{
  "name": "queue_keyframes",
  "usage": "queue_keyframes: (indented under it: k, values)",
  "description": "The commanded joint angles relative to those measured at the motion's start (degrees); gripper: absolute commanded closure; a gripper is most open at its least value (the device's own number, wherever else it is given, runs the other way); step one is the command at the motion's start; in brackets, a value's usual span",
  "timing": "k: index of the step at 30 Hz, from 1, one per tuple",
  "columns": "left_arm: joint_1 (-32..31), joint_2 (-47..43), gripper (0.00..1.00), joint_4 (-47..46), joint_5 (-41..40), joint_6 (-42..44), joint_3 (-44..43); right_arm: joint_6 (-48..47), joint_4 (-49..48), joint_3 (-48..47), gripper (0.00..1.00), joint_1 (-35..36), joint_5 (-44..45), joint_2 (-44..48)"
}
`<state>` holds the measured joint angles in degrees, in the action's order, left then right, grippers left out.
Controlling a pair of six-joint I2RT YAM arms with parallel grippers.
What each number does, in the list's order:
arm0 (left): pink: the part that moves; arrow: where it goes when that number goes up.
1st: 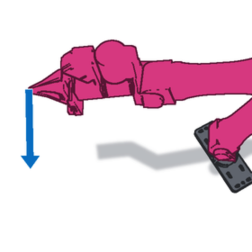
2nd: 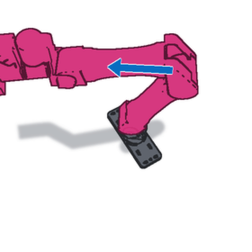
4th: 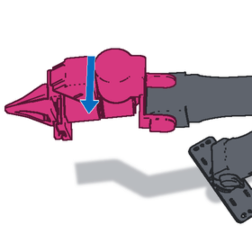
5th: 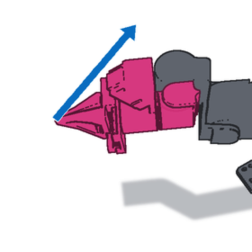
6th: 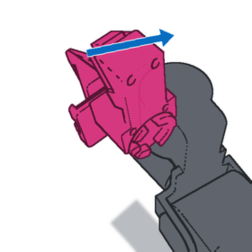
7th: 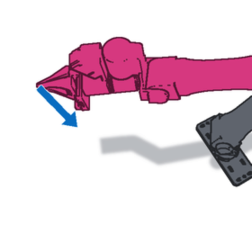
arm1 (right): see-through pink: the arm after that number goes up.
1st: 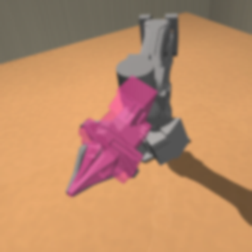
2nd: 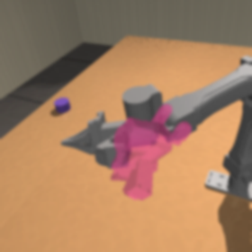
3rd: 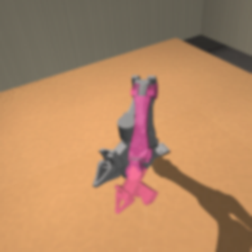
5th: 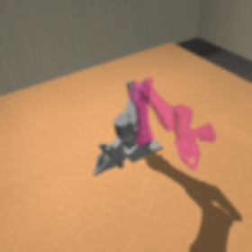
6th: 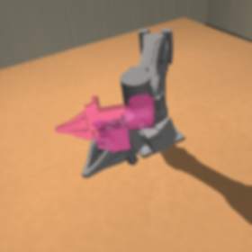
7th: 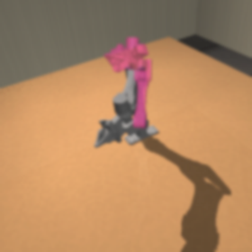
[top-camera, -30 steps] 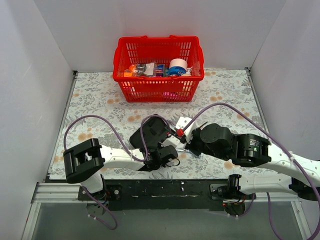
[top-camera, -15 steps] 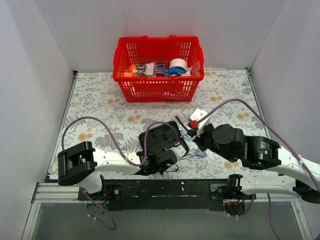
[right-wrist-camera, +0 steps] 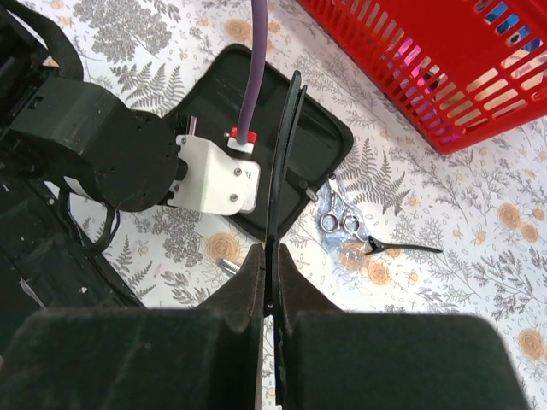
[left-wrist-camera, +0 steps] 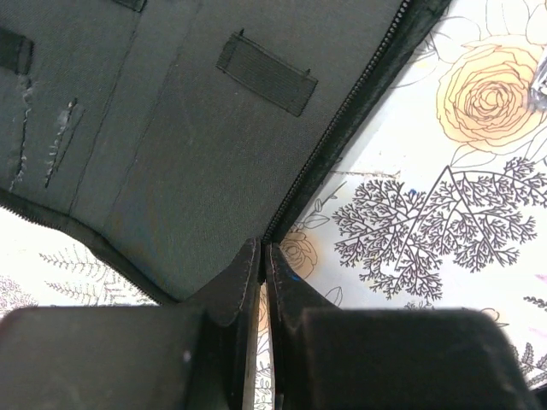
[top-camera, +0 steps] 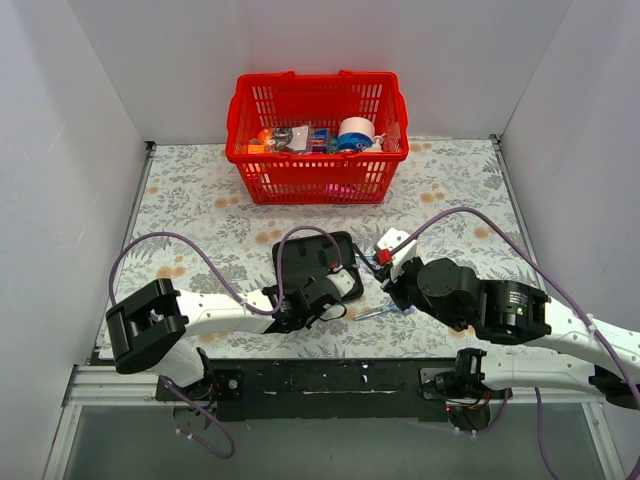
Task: Sort the hair-cutting tools
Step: Move the hairdressing tool bag to the center of the board.
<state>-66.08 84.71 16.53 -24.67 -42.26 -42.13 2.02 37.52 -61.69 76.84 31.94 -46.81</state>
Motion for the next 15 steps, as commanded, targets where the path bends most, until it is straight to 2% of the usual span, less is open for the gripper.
queue_keyframes:
  k: [1, 5, 6, 10, 15]
  values:
    - [-0.01, -1.82, 1.00, 2.88, 0.49, -1.59, -1.90, 1.58, -2.89, 1.13, 0.99, -0.20, 1.01, 1.45]
    - [-0.01, -2.96, 0.94, 5.52, 2.34, -2.74, -2.69, 1.32, -2.80, 1.40, 0.99, -0.37, 0.93, 1.11]
    - [0.08, -3.84, 0.80, 5.87, 2.60, -2.91, -3.22, 1.23, -2.71, 1.49, 0.99, -0.46, 0.93, 0.93]
    - [-0.01, -8.06, 0.54, 6.93, 3.48, -3.09, -4.27, 1.14, -3.41, 2.01, 0.99, -0.90, 1.10, -0.47]
    - [1.21, -15.17, 0.43, 8.34, 1.55, -4.84, -6.82, 0.88, -4.21, 2.71, 0.99, -2.74, 0.93, -1.01]
